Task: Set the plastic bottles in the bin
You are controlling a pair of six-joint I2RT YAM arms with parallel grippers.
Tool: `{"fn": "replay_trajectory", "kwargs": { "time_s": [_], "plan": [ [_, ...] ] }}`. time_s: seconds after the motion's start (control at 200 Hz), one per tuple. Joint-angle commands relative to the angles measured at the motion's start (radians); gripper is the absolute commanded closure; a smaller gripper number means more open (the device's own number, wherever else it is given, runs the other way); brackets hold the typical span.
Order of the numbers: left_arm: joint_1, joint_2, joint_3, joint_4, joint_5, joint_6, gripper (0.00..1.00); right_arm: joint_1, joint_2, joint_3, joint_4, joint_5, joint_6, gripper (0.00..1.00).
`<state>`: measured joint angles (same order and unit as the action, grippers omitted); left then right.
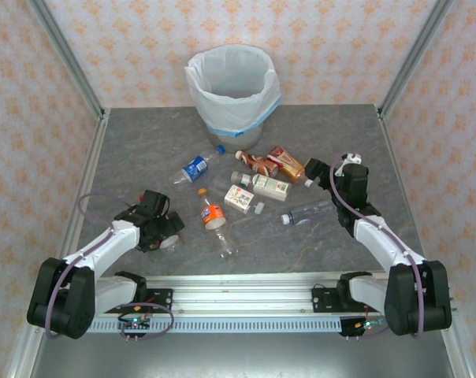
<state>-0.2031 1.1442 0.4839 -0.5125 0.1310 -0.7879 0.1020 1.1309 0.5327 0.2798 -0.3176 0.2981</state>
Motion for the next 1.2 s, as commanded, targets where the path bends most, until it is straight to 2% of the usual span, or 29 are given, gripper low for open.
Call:
{"fn": "replay_trajectory", "kwargs": {
  "time_s": [0.0, 0.195, 0.29, 0.52, 0.811, 0.986, 1.196],
  "plan": [
    [-0.006, 0.039, -0.031, 0.126, -0.005, -0.008, 0.06, 0.005, 0.019, 0.024, 0.064, -0.144, -0.020, 0.01],
    [-0.007, 0.069, -0.001, 0.112, -0.019, 0.001, 0.18, 0.006, 0.043, 0.044, 0.068, -0.186, 0.001, 0.01],
    [-0.007, 0.069, 0.005, 0.117, -0.010, 0.012, 0.27, 0.005, 0.041, 0.041, 0.082, -0.187, 0.011, 0.01],
    [-0.011, 0.086, 0.040, 0.111, 0.006, 0.048, 0.35, 0.006, 0.031, 0.044, 0.084, -0.145, 0.028, 0.01],
    [-0.016, 0.047, 0.104, 0.066, 0.000, 0.068, 0.40, 0.007, 0.009, 0.044, 0.073, -0.121, 0.032, 0.01],
    [-0.033, 0.012, 0.184, 0.009, -0.048, 0.016, 0.44, 0.007, -0.035, 0.016, 0.073, -0.019, 0.046, 0.01],
    [-0.062, -0.015, 0.288, 0.014, -0.057, -0.014, 0.46, 0.006, -0.096, -0.018, 0.048, 0.035, 0.052, 0.01]
  ]
}}
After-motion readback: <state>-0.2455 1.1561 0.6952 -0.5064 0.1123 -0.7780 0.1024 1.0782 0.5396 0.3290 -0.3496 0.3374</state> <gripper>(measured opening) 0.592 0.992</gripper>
